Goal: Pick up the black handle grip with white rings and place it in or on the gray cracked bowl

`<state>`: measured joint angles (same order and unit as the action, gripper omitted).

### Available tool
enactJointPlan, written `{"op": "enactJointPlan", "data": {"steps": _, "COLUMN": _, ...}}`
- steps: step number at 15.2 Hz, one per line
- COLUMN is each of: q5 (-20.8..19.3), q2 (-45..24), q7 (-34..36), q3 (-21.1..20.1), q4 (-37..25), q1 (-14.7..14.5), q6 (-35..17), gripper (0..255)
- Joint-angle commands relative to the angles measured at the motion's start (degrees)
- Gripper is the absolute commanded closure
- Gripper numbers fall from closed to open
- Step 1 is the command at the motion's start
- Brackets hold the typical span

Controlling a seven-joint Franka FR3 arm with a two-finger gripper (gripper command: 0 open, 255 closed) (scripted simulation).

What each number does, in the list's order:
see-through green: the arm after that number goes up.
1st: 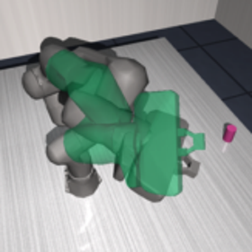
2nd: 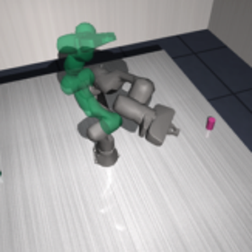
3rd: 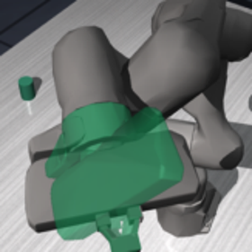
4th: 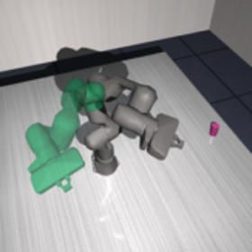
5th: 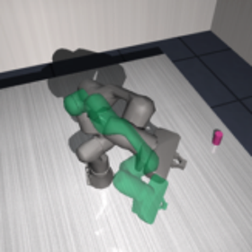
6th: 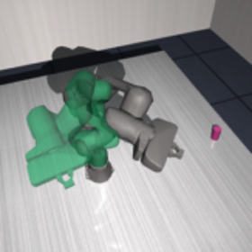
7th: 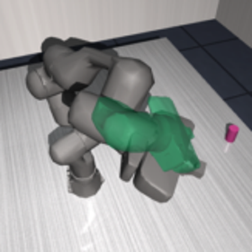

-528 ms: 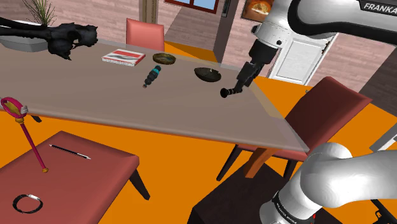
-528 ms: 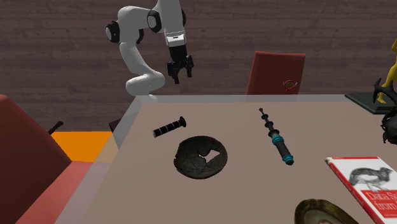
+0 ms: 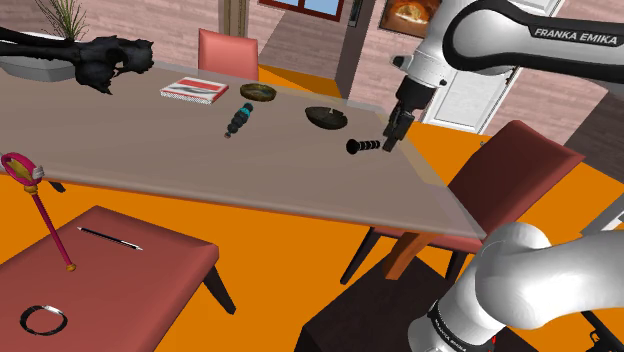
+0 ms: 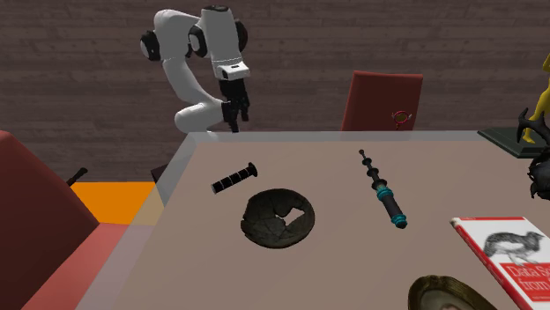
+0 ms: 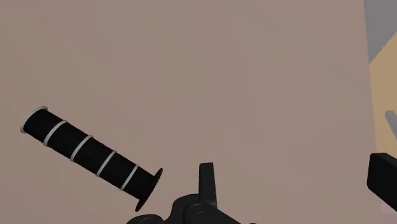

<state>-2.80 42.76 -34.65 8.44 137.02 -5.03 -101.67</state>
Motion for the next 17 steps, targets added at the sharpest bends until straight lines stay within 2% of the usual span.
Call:
{"op": "enactJointPlan", "data": {"steps": 1, "q5": -2.3, "q2": -2.4, "q7": -9.7, "q3": 3.8, "q4": -1.1, "q1": -1.6, "q6": -1.0, "gripper": 0}}
{"op": "enactJointPlan", "data": {"steps": 7, "q5": -6.5, "q2": -12.6, "q7": -36.4, "q3": 14.4, "q4": -7.0, "q1": -7.1, "q6": -5.1, "gripper": 0}}
{"op": "enactJointPlan", "data": {"steps": 10, "q5": -6.6, "q2": -19.2, "q7": -49.9, "q3": 19.2, "q4": -11.5, "q1": -10.4, "q6": -7.2, "gripper": 0}}
{"op": "enactJointPlan", "data": {"steps": 12, "q5": -5.3, "q2": -24.2, "q7": -59.2, "q3": 21.2, "q4": -14.9, "q1": -11.5, "q6": -8.5, "gripper": 0}}
{"op": "enactJointPlan", "data": {"steps": 17, "q5": -4.2, "q2": -26.2, "q7": -61.6, "q3": 20.0, "q4": -13.0, "q1": -9.4, "q6": -11.9, "gripper": 0}}
